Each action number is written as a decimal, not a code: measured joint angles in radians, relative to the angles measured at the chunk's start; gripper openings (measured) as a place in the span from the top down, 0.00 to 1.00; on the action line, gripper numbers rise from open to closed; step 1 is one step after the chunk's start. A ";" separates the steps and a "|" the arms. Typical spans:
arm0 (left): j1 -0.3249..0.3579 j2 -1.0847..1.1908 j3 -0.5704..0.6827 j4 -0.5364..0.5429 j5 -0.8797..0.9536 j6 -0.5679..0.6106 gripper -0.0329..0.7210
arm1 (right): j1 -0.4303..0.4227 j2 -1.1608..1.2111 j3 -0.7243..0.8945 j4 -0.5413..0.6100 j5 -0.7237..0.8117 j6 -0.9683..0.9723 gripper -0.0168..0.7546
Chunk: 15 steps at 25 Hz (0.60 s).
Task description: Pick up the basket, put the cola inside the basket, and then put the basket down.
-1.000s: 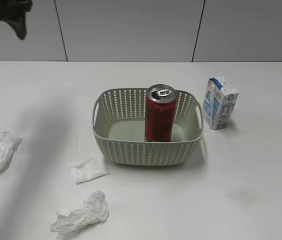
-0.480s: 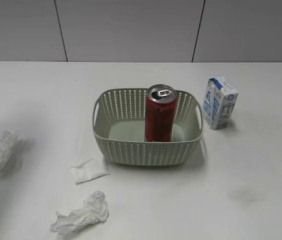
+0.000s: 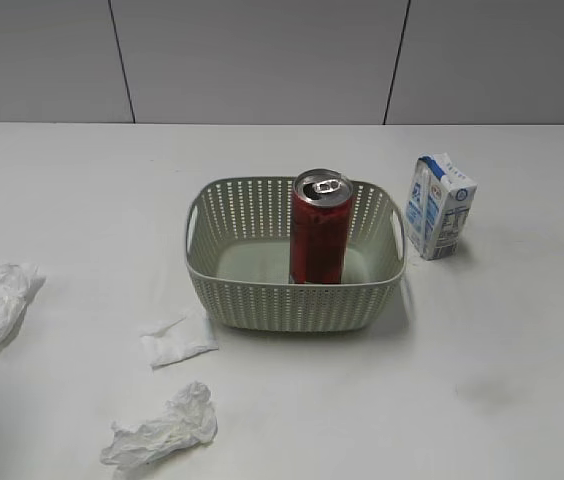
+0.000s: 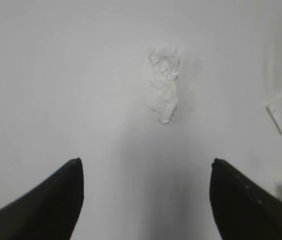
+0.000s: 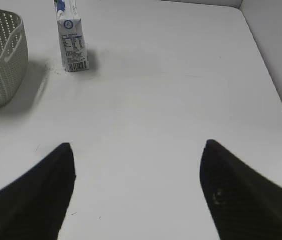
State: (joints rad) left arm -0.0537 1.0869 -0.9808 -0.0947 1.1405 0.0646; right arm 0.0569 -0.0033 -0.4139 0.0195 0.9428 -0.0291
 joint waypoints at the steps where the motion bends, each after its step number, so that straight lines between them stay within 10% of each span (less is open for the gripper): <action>1: 0.000 -0.050 0.047 0.000 -0.012 0.000 0.17 | 0.000 0.000 0.000 0.000 0.000 0.000 0.21; 15: 0.000 -0.611 0.419 -0.017 0.000 0.000 0.18 | 0.000 0.000 0.000 0.000 0.000 0.001 0.21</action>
State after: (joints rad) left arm -0.0537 0.4754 -0.5620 -0.1113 1.1409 0.0646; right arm 0.0569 -0.0033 -0.4139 0.0195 0.9428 -0.0280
